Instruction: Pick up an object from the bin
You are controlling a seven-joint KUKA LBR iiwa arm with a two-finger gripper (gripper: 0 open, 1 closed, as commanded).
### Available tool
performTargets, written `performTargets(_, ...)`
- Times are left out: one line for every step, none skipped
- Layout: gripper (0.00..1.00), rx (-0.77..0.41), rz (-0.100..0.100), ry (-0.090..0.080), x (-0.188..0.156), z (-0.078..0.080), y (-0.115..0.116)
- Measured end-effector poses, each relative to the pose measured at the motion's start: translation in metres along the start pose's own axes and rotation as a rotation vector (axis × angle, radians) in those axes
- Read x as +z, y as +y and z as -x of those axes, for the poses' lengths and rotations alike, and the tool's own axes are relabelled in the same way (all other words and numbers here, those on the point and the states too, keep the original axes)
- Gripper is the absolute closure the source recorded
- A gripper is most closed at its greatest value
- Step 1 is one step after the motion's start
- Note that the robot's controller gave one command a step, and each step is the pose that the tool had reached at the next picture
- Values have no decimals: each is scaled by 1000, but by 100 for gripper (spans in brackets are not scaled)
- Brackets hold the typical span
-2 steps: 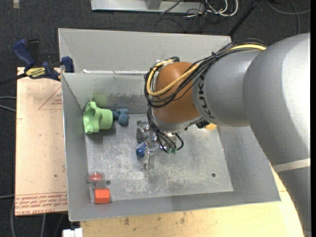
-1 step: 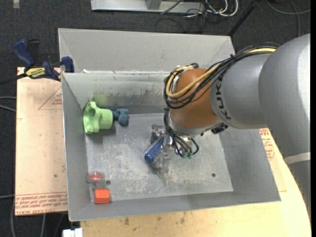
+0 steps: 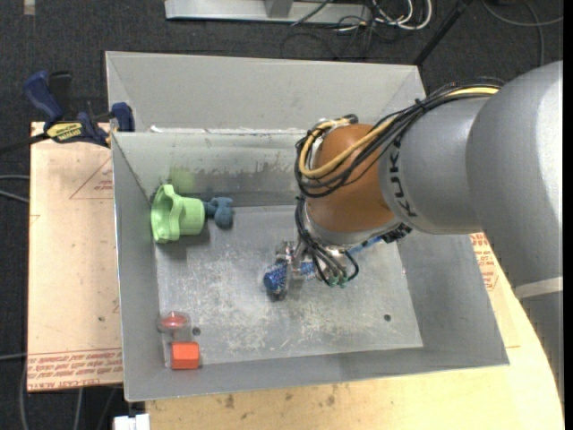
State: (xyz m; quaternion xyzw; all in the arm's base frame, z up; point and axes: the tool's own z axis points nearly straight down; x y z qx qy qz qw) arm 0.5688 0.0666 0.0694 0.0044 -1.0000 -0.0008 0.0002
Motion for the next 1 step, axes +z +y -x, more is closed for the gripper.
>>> performTargets(100, -34, 1, -7, -140, -53, 21)
